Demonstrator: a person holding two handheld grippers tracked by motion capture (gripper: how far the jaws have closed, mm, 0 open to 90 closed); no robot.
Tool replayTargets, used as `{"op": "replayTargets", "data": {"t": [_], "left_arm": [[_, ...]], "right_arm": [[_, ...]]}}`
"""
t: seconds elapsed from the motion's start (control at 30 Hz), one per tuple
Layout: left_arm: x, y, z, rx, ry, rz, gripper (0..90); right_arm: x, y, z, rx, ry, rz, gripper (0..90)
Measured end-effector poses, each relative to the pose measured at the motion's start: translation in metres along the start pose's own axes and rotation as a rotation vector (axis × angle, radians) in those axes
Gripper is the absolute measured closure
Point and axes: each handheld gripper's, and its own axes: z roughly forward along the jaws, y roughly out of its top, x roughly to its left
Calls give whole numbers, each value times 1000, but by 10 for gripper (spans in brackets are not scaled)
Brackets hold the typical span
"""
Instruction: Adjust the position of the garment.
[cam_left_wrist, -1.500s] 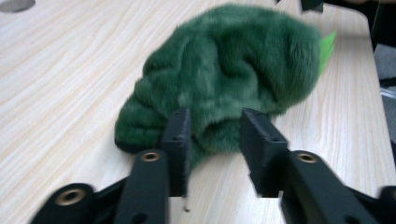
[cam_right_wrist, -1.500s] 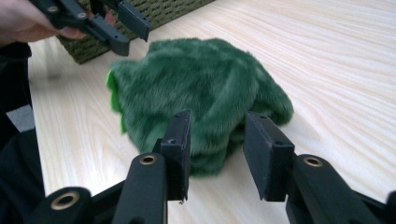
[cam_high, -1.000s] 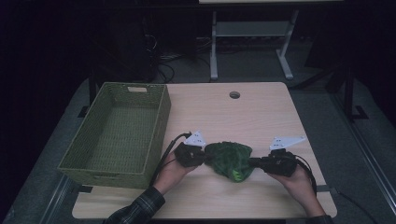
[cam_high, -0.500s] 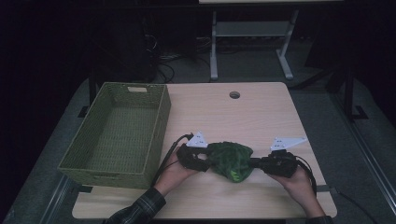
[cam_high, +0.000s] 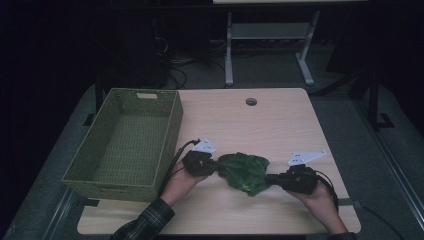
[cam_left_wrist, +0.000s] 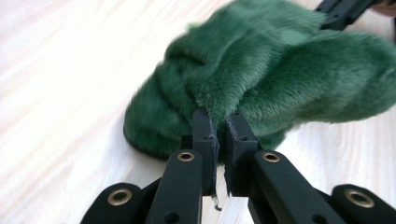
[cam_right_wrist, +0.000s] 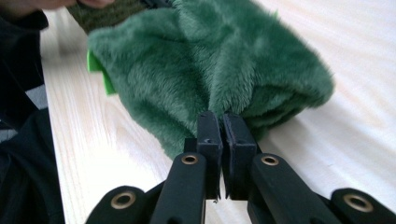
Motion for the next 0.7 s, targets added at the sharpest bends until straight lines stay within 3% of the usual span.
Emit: {"op": "replayTargets", "data": {"t": [0.1,0.27,0.33,0.43,0.53,0.67,0.7], "left_arm": [[3,-5,12,53,10,15,843],[6,-7,28,90,32,25,838],[6,-6,31,83,45,29,830],[9,-6,31,73,50,34,805],[12,-5,29,53,53,17,759],[11,-2,17,14,53,-4,633],[10,-1,14,8,54,-7,633]], "right_arm": [[3,-4,13,56,-21,2,870],[5,-11,31,110,-54,-9,875],[9,-11,36,130,-61,-20,873],[10,-10,35,112,-58,-29,841],[12,-9,29,87,-57,-29,750],[14,-6,7,-1,-86,-31,668],[14,-6,7,-1,-86,-31,648]]}}
